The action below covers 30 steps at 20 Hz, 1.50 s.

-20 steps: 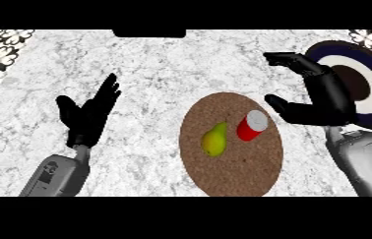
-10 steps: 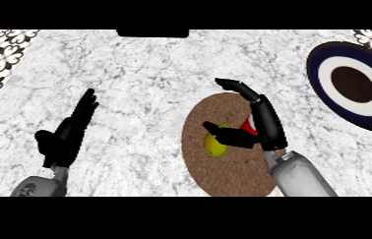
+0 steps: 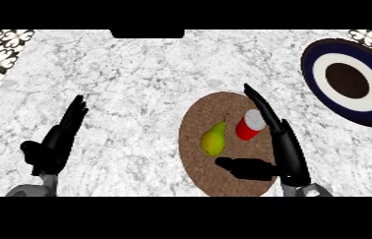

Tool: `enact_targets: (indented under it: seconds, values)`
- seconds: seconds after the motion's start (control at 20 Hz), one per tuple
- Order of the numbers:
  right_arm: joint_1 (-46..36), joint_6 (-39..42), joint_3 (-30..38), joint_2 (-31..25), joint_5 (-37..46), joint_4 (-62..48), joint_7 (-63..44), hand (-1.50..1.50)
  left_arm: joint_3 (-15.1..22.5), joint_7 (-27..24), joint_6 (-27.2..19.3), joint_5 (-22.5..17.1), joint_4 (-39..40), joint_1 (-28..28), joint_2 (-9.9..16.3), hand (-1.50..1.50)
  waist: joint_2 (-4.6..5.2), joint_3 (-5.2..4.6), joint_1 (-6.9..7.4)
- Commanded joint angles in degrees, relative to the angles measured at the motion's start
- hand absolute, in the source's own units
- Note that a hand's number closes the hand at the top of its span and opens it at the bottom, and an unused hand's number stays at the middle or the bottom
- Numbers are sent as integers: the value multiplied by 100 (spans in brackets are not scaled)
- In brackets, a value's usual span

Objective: Pick the can from the placemat and place it in the plate

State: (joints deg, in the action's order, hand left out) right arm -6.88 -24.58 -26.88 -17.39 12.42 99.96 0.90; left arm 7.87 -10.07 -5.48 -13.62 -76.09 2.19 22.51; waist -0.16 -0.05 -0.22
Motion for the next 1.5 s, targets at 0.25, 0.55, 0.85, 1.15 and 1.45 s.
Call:
enact_targets:
  seconds: [0.25,0.55,0.85,1.15,1.45]
  values:
    - [-19,1145,-103,-1375,1112,1120,-2485,-150,-70,30,-156,163,214,222,-181,0,-13,-16,-66]
    - [-193,2411,-51,-1791,872,1314,-3388,-150,-117,58,46,116,-11,97,-177,0,6,-1,20]
    - [-403,3055,-42,-1442,927,1049,-4125,-150,-183,-49,50,403,561,452,-345,0,21,1,6]
    - [-921,3861,198,-1244,1076,568,-4485,-150,-452,312,255,277,291,582,-288,0,22,3,36]
    - [-724,4002,203,-483,1668,124,-4143,-150,-264,215,28,818,-149,-50,-692,0,14,5,36]
